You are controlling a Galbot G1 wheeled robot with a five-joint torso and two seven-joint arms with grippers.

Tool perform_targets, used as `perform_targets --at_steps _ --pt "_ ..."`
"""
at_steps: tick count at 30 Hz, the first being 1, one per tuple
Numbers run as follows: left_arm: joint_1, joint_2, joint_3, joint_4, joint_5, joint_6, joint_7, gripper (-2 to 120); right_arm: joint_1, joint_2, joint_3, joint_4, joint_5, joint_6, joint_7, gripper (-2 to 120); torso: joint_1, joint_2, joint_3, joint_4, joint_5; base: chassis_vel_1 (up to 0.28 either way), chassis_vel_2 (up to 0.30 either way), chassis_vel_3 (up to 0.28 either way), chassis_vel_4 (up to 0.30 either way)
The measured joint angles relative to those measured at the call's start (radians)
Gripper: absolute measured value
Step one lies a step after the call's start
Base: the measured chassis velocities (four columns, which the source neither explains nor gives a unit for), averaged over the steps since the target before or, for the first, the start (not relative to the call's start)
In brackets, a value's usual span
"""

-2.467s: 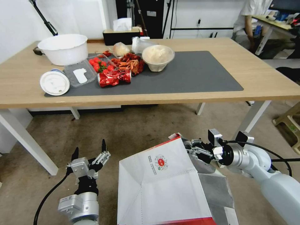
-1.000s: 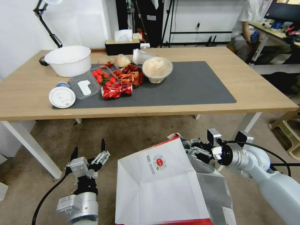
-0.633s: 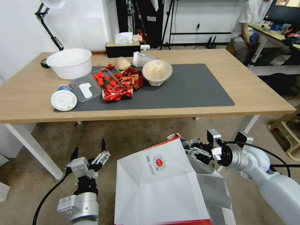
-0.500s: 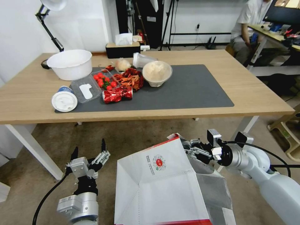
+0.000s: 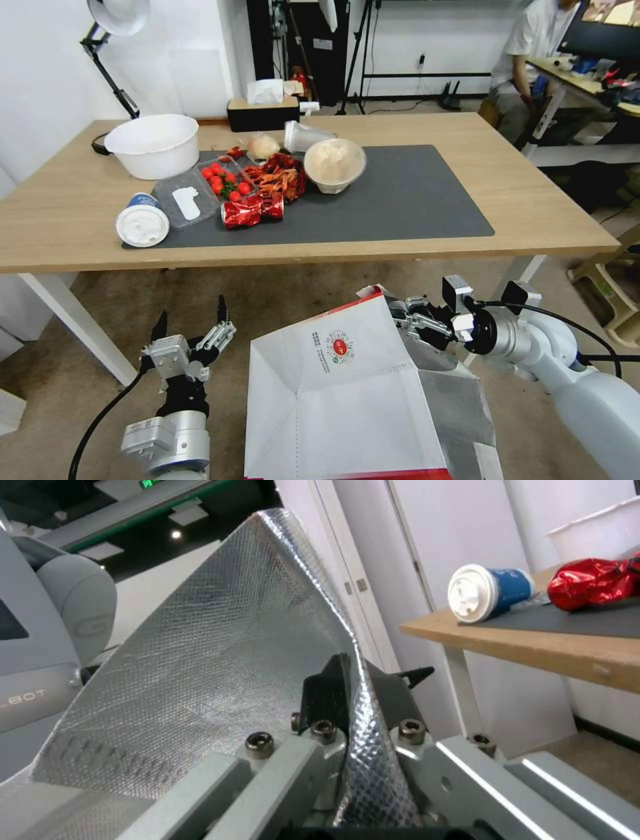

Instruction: Pick up the food delivery bag from the floor and place it on the table.

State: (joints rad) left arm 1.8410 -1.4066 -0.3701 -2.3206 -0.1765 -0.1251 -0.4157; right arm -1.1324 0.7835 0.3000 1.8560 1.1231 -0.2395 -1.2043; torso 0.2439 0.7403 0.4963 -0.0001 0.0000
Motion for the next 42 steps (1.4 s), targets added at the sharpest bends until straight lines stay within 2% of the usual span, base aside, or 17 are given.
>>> perform_targets --at_steps 28,35,42 --pt "-0.001 0.006 -0.003 -0.002 -0.003 0.003 0.002 100 0.009 0.003 -0.002 -0.002 0.005 0.0 0.006 0 0.046 0.109 0.064 0.0 0.0 0.0 0.0 0.0 0.0" --pt "-0.003 0.006 -0.002 0.001 -0.003 0.004 0.002 100 0.008 0.005 -0.003 -0.003 0.004 0.001 0.006 0 0.065 0.155 0.09 0.0 0.0 0.0 0.0 0.0 0.0" --pt "-0.003 0.007 -0.003 0.001 -0.003 0.004 0.002 100 0.008 0.005 -0.003 -0.003 0.004 0.002 0.007 0 0.076 0.181 0.105 0.0 0.0 0.0 0.0 0.0 0.0"
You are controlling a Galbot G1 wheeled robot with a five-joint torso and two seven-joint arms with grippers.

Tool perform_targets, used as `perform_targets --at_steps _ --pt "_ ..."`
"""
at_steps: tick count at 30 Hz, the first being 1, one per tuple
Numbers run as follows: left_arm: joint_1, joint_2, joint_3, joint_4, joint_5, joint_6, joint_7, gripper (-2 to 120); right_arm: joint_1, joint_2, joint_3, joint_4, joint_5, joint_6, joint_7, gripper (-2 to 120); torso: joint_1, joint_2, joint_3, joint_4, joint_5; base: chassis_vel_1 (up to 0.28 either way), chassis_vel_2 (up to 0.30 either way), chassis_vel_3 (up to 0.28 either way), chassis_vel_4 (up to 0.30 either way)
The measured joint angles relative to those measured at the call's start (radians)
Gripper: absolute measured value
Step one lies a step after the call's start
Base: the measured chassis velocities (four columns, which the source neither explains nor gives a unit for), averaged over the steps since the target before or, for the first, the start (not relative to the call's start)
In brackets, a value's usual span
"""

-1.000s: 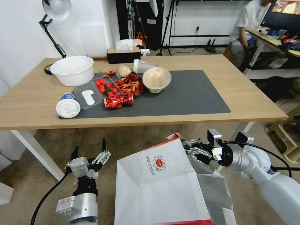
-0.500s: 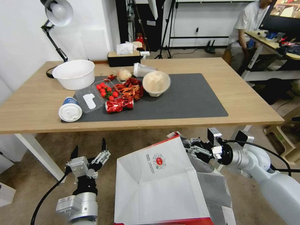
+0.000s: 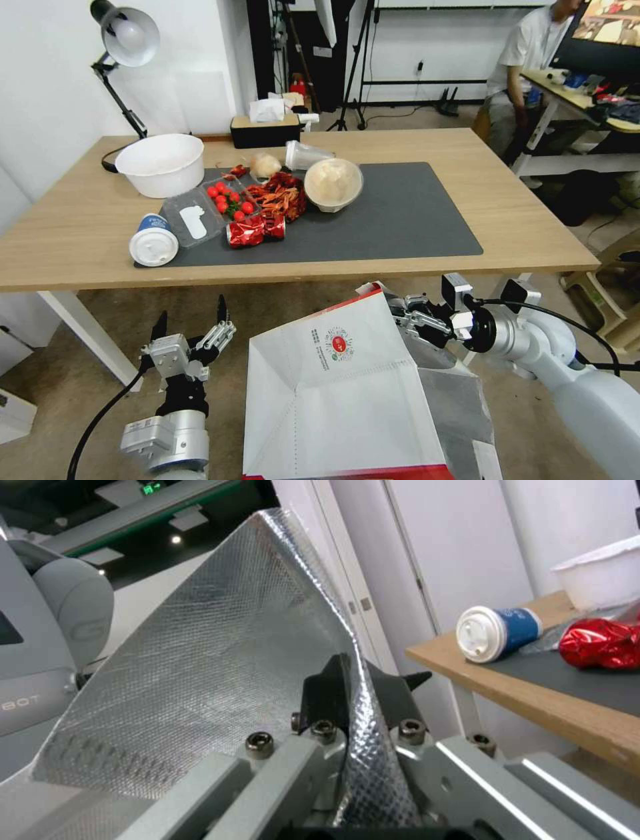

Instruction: Pick up the food delivery bag from the floor and place it on the table.

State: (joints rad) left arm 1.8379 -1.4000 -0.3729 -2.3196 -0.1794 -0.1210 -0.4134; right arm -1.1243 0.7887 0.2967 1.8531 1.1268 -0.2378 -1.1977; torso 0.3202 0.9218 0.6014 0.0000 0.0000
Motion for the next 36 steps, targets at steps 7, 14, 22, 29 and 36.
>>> perform_targets --at_steps 7,14,22,29,36 --pt "0.001 0.001 -0.001 0.0 0.001 0.0 0.001 100 -0.003 0.0 0.0 0.001 -0.001 0.001 0.0 0 0.015 0.034 0.019 0.0 0.0 0.0 0.0 0.0 0.0" --pt "0.002 -0.001 -0.001 0.0 0.003 -0.001 0.001 100 -0.003 -0.002 0.001 0.002 -0.001 0.001 0.0 0 0.029 0.066 0.037 0.0 0.0 0.0 0.0 0.0 0.0" --pt "0.005 0.0 -0.003 -0.002 0.004 -0.001 0.001 100 -0.006 0.002 0.001 0.002 -0.001 0.002 0.001 0 0.044 0.101 0.057 0.0 0.0 0.0 0.0 0.0 0.0" --pt "0.0 -0.005 -0.003 0.016 0.008 -0.051 -0.001 100 -0.007 -0.002 0.004 0.007 0.003 0.003 0.006 0 0.057 0.131 0.074 0.0 0.0 0.0 0.0 0.0 0.0" --pt "-0.002 -0.003 -0.006 0.02 0.009 -0.07 0.002 100 -0.007 -0.014 0.017 0.018 0.036 0.002 0.019 0 0.057 0.131 0.075 0.0 0.0001 0.0 0.0 0.0 0.0"
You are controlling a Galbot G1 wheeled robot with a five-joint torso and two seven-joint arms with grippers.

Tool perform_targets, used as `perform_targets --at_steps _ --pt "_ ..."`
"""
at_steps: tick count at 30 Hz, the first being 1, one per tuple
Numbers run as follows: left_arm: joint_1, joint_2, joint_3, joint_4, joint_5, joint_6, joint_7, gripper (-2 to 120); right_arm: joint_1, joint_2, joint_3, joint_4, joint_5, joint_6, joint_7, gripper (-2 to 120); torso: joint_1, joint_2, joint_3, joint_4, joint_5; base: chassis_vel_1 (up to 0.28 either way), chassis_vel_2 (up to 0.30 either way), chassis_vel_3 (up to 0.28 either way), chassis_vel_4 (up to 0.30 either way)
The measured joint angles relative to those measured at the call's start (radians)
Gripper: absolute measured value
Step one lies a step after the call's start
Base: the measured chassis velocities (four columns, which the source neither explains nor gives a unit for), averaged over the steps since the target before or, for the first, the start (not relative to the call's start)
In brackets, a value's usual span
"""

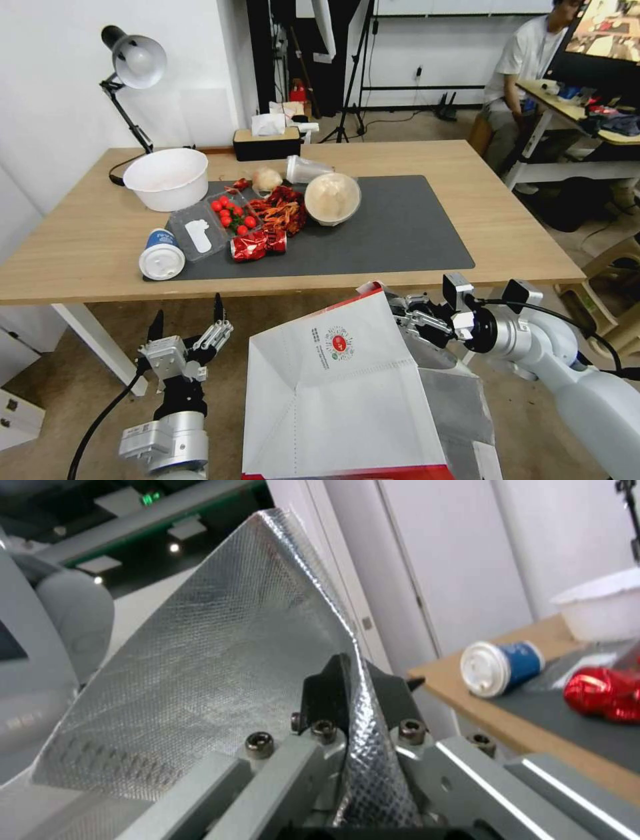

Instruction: Pick up the food delivery bag from the floor and place it on the table.

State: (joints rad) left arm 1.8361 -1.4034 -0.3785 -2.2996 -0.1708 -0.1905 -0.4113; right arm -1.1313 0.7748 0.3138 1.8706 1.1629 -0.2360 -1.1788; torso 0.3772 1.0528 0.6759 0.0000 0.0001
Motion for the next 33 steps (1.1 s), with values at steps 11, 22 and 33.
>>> perform_targets --at_steps 11,22,33 --pt "-0.002 0.002 -0.004 0.009 0.005 -0.01 -0.005 100 -0.055 -0.09 0.211 0.094 0.238 0.0 0.085 0 -0.002 -0.005 -0.003 -0.0001 -0.0001 0.0 0.0 0.0 0.0" --pt "-0.006 0.003 0.005 0.019 0.012 -0.032 -0.008 100 -0.046 -0.144 0.501 0.176 0.411 0.233 0.59 0 -0.004 -0.009 -0.005 -0.0004 -0.0002 0.0 0.0 0.0 0.0" --pt "0.025 0.007 0.001 -0.011 0.024 -0.053 -0.008 100 0.168 -0.105 0.308 0.096 0.265 0.385 1.115 0 -0.005 -0.011 -0.006 0.0 0.0001 0.0 0.0 0.0 0.0"
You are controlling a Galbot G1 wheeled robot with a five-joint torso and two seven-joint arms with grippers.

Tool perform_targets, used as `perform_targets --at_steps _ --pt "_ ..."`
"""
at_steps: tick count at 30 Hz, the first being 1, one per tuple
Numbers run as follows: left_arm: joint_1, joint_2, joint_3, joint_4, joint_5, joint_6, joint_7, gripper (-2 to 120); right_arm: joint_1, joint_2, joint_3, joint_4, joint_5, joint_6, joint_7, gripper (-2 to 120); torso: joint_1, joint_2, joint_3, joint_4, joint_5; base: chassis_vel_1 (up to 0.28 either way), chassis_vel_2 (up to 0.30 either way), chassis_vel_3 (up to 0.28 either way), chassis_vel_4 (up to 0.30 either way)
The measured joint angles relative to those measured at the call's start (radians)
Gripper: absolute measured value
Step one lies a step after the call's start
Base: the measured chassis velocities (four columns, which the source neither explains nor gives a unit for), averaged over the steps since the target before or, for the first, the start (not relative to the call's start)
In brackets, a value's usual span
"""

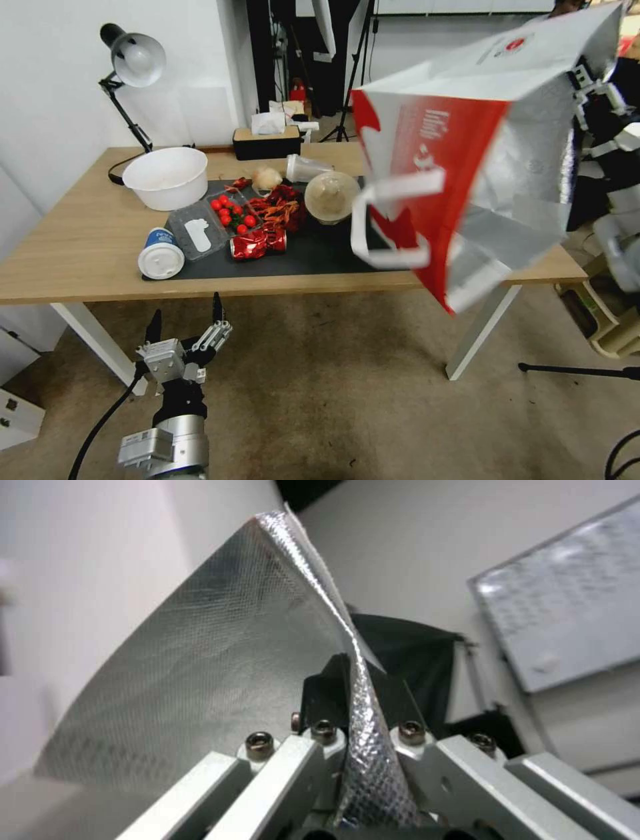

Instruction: Pick up the food delivery bag from the floor and place it on the table.

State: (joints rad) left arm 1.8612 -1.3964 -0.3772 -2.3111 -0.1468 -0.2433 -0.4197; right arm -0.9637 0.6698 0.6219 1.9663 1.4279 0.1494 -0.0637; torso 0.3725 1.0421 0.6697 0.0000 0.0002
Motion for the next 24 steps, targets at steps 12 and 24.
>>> perform_targets --at_steps 12,24 --pt "0.0 0.001 -0.004 0.005 0.002 -0.005 -0.002 100 0.119 0.023 -0.121 -0.052 -0.032 -0.043 0.189 0 -0.001 -0.001 -0.001 -0.0001 -0.0003 0.0 0.0 0.0 0.0" --pt "-0.031 0.003 0.002 0.051 0.002 0.001 -0.003 100 0.124 0.036 -0.143 -0.08 0.05 -0.13 0.222 0 -0.001 -0.002 -0.001 0.0 -0.0002 0.0 0.0 0.0 0.0"
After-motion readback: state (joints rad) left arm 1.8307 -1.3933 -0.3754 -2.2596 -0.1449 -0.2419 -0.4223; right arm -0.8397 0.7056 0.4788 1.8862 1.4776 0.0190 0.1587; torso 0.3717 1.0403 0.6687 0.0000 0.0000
